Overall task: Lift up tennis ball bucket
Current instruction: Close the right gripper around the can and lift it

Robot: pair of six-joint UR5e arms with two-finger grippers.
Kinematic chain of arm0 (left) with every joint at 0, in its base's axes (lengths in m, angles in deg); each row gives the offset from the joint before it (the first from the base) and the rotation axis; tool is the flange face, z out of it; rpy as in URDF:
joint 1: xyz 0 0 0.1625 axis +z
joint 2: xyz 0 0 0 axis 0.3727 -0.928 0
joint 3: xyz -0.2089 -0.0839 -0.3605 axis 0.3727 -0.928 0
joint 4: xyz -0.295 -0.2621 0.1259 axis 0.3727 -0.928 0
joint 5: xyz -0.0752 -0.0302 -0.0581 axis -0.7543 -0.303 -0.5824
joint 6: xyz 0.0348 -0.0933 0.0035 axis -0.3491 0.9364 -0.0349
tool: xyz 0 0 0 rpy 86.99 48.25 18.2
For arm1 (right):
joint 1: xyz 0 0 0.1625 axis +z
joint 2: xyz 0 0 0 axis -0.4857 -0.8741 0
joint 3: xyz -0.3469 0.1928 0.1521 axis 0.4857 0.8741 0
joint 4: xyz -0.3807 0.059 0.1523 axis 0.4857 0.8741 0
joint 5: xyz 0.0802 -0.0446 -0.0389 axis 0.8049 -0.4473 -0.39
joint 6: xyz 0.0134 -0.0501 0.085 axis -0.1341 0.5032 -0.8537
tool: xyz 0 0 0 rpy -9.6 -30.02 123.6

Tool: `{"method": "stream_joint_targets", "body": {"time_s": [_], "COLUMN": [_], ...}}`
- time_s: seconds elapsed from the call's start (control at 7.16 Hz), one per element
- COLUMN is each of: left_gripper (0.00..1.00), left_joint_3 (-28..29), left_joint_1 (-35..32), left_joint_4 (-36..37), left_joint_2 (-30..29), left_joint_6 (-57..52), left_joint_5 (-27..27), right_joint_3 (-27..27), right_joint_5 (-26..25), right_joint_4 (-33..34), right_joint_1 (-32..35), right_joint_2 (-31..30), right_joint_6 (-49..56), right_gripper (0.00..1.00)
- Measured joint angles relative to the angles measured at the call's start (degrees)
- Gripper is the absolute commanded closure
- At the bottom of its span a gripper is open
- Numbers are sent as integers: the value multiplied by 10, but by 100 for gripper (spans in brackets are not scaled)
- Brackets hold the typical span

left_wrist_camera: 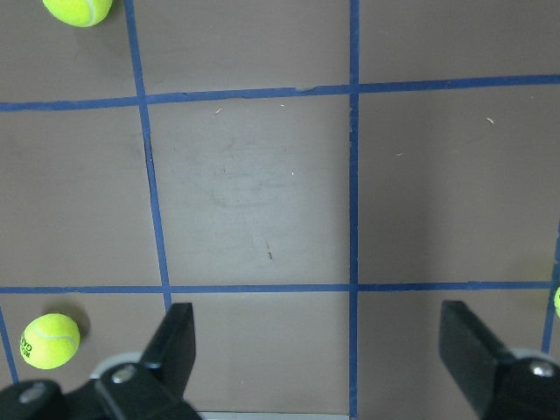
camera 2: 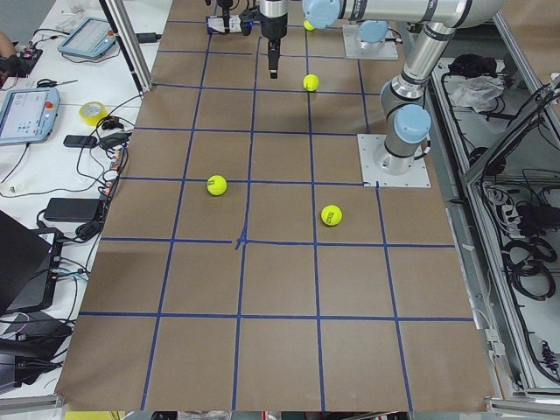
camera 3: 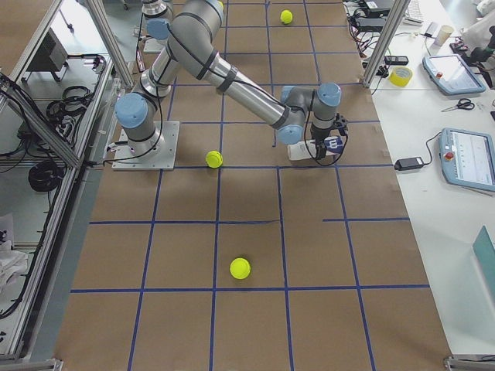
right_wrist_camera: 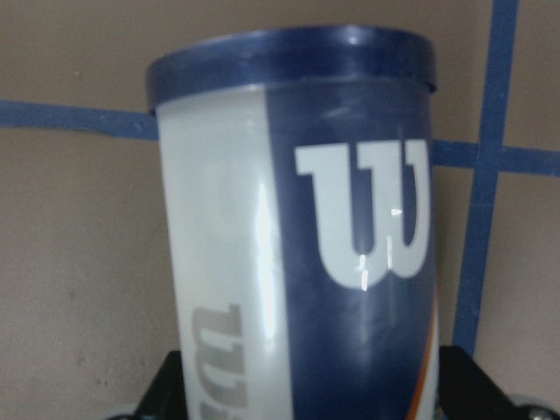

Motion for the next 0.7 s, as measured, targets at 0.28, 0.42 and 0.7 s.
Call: {"method": "stream_joint_targets", "body": {"time_s": [0.28, 0.42, 0.7], "left_gripper": [0, 0, 0], "left_joint_3": [0, -2, -8], "left_joint_1": [0, 0, -1], "left_joint_4": [-1, 0, 3], "left_joint_2": [-1, -1, 0], "left_joint_6": [0, 2, 6], "left_joint_5": [-2, -3, -5], "right_joint_3": [-1, -1, 1], "right_joint_5": [4, 5, 11], "right_joint_4": [-18, -24, -34], "right_joint_1": [-8, -9, -10], "right_joint_2": [-1, -1, -4], "right_joint_6": [28, 37, 52], "right_gripper": [22, 32, 33]}}
